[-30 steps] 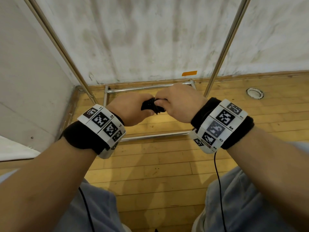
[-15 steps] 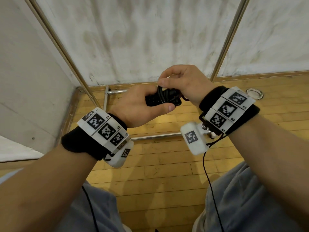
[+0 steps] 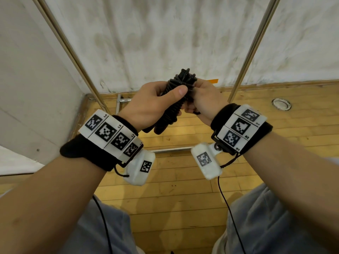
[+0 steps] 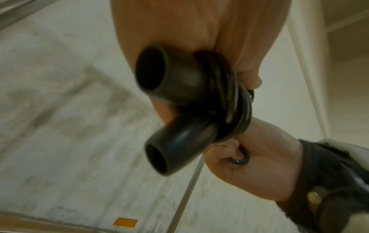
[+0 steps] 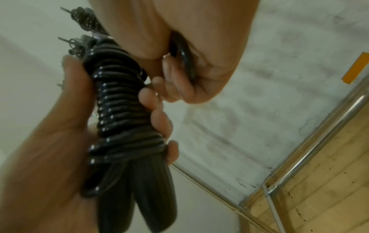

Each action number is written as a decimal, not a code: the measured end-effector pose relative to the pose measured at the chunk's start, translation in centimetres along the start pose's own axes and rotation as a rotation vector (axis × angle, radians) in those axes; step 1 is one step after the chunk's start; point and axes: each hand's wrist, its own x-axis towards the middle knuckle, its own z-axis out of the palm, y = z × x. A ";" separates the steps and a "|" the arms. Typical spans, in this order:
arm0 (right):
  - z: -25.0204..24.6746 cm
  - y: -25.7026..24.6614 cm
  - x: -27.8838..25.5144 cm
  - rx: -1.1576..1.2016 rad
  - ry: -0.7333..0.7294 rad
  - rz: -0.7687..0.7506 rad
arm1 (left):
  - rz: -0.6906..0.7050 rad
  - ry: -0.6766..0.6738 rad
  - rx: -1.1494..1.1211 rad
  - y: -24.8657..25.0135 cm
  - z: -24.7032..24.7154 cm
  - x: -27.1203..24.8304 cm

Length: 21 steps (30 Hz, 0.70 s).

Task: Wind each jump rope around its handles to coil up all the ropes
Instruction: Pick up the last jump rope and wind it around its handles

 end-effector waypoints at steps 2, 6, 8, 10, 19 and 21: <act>0.3 0.0 -0.1 -0.096 0.034 -0.041 | -0.014 -0.034 0.013 0.1 -0.4 0.0; 0.5 0.4 -0.4 -0.221 0.070 -0.109 | -0.039 0.001 0.076 -0.1 -0.7 0.3; 0.8 0.6 -0.5 -0.270 0.066 -0.135 | -0.034 0.068 0.106 -0.3 -0.6 0.5; 1.2 0.9 -0.5 -0.320 0.101 -0.149 | -0.017 0.119 0.150 -0.5 -0.3 0.7; 1.1 0.8 0.0 -0.359 0.102 -0.047 | -0.027 0.195 0.212 -1.3 0.2 1.2; 1.1 0.9 0.0 -0.357 0.094 -0.024 | -0.053 0.182 0.217 -1.4 0.2 1.3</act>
